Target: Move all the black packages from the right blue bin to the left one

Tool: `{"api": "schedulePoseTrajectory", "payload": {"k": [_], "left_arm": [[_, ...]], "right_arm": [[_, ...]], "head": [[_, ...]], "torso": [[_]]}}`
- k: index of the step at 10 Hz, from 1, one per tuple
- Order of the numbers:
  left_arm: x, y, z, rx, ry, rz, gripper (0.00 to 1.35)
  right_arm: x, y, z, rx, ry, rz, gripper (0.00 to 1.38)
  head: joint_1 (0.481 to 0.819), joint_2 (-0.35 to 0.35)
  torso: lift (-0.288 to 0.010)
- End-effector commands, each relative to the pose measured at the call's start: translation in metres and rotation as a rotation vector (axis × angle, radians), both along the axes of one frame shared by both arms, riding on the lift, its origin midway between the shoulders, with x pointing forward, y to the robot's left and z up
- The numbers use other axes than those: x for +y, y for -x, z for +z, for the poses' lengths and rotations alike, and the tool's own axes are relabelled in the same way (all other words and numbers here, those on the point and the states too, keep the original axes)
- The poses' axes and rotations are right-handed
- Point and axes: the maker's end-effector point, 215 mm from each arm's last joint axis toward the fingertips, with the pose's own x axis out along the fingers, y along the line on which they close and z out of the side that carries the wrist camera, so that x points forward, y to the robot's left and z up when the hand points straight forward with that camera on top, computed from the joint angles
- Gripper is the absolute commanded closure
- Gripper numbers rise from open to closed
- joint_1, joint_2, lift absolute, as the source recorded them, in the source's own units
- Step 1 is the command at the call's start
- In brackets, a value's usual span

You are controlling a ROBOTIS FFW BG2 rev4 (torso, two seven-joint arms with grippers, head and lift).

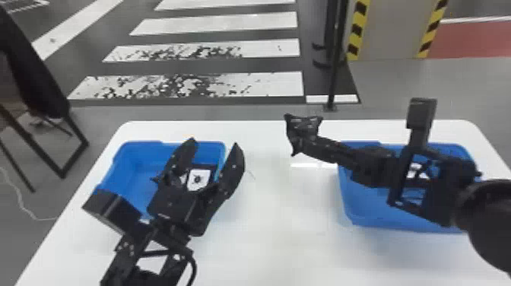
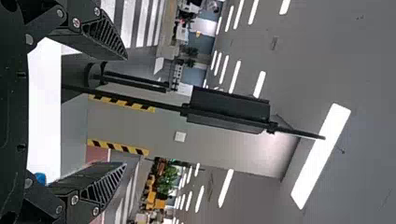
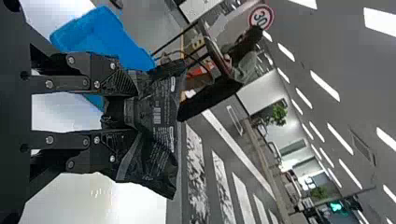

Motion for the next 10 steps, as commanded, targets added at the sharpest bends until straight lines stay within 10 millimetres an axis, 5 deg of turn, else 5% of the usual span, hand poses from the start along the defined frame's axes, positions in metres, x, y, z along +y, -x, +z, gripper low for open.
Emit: {"api": "schedulePoseTrajectory", "payload": {"k": [1,5,10], "left_arm": [[-0.016,-0.003,-0.009,0.038,0.005,-0.045,0.25],[-0.018,-0.005,-0.015,0.061,0.004,-0.049,0.25],[-0.021,-0.004,-0.011,0.058,0.040,-0.065,0.25]], "right_arm": [[0.035,0.024,0.010,-0.001,-0.017,0.087,0.89],[0.079,0.054,0.025,-0.024,-0.025,0.188,0.89],[0.112,0.085,0.005,0.026,-0.013,0.281,0.89]], "head": [[0.695,0.146],[0.695,0.212],[0.695,0.261]], "torso": [[-0.140],[-0.140],[-0.140]]}}
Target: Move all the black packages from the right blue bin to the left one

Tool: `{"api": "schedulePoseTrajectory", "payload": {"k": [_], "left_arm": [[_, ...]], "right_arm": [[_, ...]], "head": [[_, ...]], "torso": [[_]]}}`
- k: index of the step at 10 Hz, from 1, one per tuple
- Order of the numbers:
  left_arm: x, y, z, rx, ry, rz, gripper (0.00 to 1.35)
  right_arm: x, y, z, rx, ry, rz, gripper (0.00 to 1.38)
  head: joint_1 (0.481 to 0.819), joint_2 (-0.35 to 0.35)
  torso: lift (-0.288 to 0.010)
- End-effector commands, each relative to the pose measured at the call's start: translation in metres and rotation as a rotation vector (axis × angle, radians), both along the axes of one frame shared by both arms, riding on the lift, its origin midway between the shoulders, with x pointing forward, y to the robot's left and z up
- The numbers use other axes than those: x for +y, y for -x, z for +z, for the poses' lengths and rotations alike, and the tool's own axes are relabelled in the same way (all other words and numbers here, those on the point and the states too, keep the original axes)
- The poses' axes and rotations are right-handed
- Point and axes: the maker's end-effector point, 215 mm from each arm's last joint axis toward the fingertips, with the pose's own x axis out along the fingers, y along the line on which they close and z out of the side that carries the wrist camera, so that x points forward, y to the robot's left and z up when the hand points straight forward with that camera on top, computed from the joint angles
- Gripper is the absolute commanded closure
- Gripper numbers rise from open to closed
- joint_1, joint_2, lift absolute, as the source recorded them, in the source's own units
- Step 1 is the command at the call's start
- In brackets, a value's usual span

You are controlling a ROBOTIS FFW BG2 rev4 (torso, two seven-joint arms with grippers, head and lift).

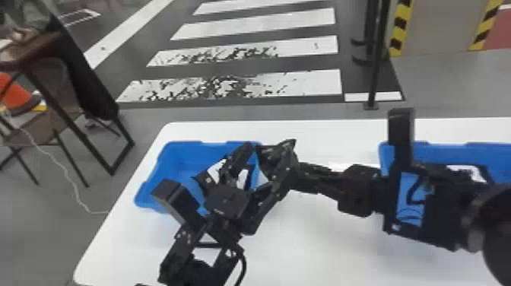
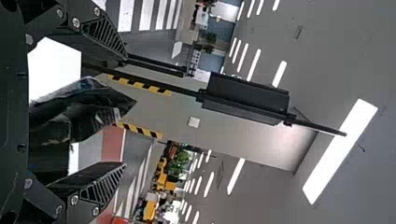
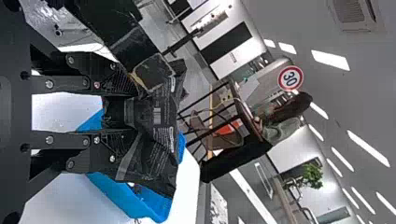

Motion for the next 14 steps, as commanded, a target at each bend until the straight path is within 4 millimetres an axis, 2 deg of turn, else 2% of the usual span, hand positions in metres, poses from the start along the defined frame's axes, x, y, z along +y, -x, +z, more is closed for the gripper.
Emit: {"api": "schedulePoseTrajectory", "payload": {"k": [1,2,3,4,6,10,11,12,13,14], "left_arm": [[0.000,0.001,-0.001,0.004,0.007,-0.001,0.25],[0.000,0.000,-0.003,0.013,0.002,-0.003,0.28],[0.001,-0.001,-0.011,0.029,-0.031,-0.004,0.63],[0.005,-0.002,-0.008,0.034,-0.094,0.008,1.19],[0.009,-0.002,0.003,0.014,-0.164,0.024,1.22],[0.012,0.000,0.013,-0.016,-0.145,0.032,1.22],[0.017,-0.001,0.018,-0.030,-0.145,0.044,1.22],[0.028,-0.003,0.022,-0.043,-0.154,0.075,1.22],[0.051,-0.008,0.021,-0.048,-0.200,0.145,1.22],[0.071,-0.018,0.016,-0.065,-0.253,0.212,1.22]], "right_arm": [[0.009,0.008,-0.004,0.004,0.008,0.024,0.89],[0.012,0.011,-0.004,0.005,0.008,0.032,0.89],[0.012,0.010,-0.002,0.004,0.006,0.033,0.89],[0.012,0.007,0.003,-0.008,-0.004,0.029,0.89],[0.012,0.000,0.013,-0.035,-0.016,0.018,0.89],[0.010,-0.019,0.022,-0.049,-0.051,-0.017,0.89],[0.009,-0.023,0.027,-0.053,-0.075,-0.028,0.67],[0.008,-0.021,0.024,-0.044,-0.085,-0.030,0.35],[0.006,-0.022,0.023,-0.031,-0.107,-0.037,0.08],[-0.002,-0.025,0.022,-0.028,-0.117,-0.055,0.09]], "head": [[0.695,0.271],[0.695,0.277],[0.695,0.286],[0.695,0.290],[0.695,0.296],[0.695,0.297],[0.695,0.295],[0.695,0.294],[0.695,0.296],[0.695,0.311]], "torso": [[-0.140],[-0.140],[-0.140],[-0.140],[-0.140],[-0.140],[-0.140],[-0.140],[-0.140],[-0.140]]}}
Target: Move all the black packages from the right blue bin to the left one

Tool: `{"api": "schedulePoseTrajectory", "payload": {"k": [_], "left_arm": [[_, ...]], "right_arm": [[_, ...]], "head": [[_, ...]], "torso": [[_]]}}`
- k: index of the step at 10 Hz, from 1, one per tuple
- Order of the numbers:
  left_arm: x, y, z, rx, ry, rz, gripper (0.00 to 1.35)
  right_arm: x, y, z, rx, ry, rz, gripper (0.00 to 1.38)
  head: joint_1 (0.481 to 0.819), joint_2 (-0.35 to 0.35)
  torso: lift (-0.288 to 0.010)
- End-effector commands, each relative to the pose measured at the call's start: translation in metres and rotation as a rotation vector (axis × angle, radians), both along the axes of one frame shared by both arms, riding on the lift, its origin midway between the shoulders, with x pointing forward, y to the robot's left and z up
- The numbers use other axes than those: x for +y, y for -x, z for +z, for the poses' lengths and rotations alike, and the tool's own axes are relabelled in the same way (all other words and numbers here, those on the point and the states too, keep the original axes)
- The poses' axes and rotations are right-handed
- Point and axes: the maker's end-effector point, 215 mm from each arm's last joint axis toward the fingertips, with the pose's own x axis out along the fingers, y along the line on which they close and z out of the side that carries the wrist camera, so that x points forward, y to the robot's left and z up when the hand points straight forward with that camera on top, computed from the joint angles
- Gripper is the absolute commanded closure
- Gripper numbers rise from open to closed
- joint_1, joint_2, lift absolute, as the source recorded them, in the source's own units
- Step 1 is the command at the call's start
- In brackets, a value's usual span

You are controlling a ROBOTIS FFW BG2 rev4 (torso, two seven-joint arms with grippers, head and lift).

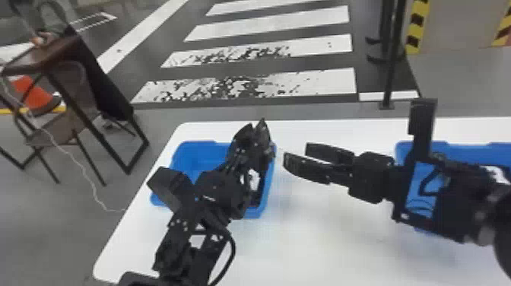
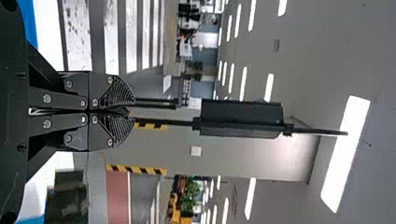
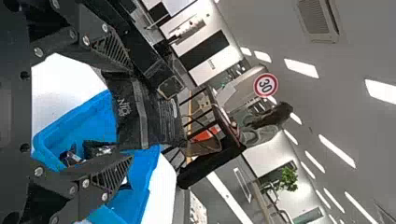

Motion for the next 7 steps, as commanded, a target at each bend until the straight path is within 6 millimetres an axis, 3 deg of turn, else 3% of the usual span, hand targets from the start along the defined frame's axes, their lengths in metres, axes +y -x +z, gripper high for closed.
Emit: {"api": "schedulePoseTrajectory", "payload": {"k": [1,3,5,7], "left_arm": [[0.035,-0.025,-0.014,-0.033,-0.096,0.094,1.22],[0.080,-0.052,-0.034,-0.049,-0.275,0.230,1.22],[0.104,-0.052,-0.057,-0.064,-0.313,0.308,1.18],[0.113,-0.035,-0.080,-0.039,-0.113,0.334,0.26]], "right_arm": [[-0.014,-0.006,-0.003,0.015,-0.017,-0.033,0.13],[-0.035,-0.013,-0.007,0.024,-0.023,-0.079,0.14],[-0.055,-0.020,-0.007,0.007,-0.015,-0.127,0.14],[-0.089,-0.033,-0.012,-0.003,0.032,-0.199,0.14]], "head": [[0.695,0.331],[0.690,0.348],[0.684,0.350],[0.695,0.350]], "torso": [[-0.140],[-0.140],[-0.140],[-0.140]]}}
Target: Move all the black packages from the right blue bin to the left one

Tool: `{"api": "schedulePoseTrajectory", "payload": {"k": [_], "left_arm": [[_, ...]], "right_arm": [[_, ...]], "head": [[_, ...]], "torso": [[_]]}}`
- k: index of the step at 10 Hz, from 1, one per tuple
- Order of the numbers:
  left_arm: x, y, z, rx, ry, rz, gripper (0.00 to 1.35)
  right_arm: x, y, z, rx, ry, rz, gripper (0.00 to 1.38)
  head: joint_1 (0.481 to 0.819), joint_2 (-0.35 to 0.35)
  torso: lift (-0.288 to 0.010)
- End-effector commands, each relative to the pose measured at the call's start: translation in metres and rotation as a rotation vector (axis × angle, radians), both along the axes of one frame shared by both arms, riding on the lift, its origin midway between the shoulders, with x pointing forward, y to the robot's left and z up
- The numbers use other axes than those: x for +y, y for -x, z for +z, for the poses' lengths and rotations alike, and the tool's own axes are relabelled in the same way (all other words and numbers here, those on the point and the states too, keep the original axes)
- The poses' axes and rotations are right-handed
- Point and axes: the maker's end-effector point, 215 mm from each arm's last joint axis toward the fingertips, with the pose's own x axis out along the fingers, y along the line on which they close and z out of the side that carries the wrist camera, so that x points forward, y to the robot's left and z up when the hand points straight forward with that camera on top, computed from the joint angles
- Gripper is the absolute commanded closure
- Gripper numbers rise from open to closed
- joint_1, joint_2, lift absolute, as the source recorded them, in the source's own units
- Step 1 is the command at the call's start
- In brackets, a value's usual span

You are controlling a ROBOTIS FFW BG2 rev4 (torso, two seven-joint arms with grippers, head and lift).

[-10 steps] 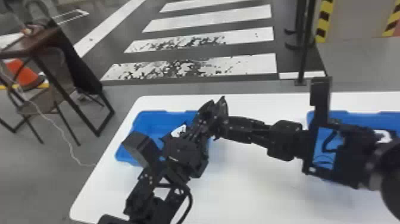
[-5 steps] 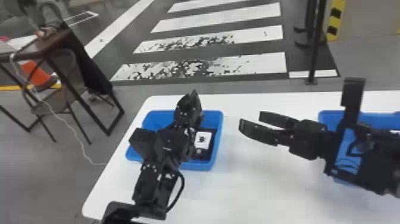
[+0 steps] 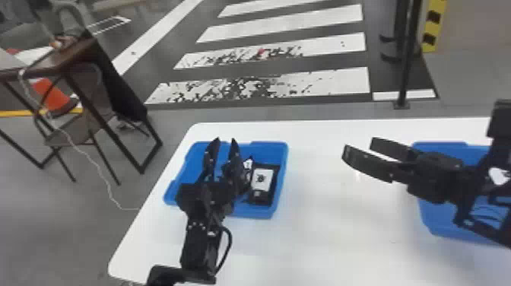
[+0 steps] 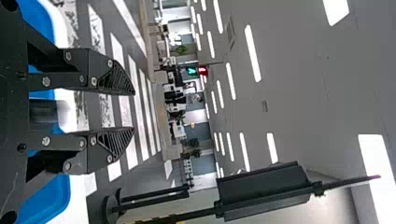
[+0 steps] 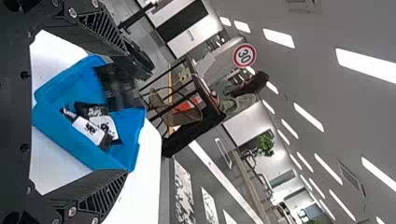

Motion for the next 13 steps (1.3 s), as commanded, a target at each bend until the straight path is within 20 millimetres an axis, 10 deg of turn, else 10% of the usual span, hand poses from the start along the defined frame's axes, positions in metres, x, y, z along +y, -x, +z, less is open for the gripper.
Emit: {"api": "schedulePoseTrajectory", "payload": {"k": [1,4,7,13], "left_arm": [[-0.004,0.015,0.008,-0.060,0.083,-0.015,0.05],[-0.032,0.045,0.054,-0.174,0.266,-0.095,0.18],[-0.077,0.053,0.050,-0.086,0.375,-0.223,0.18],[-0.095,0.052,0.045,-0.056,0.380,-0.272,0.16]], "right_arm": [[-0.042,-0.017,-0.007,-0.033,0.101,-0.098,0.14],[-0.174,-0.043,-0.016,-0.106,0.407,-0.436,0.14],[-0.289,-0.039,-0.078,0.074,0.621,-0.671,0.13],[-0.314,-0.077,-0.153,0.273,0.619,-0.707,0.13]], "head": [[0.695,0.350],[0.695,0.235],[0.695,0.049],[0.695,-0.100]], "torso": [[-0.140],[-0.140],[-0.140],[-0.140]]}}
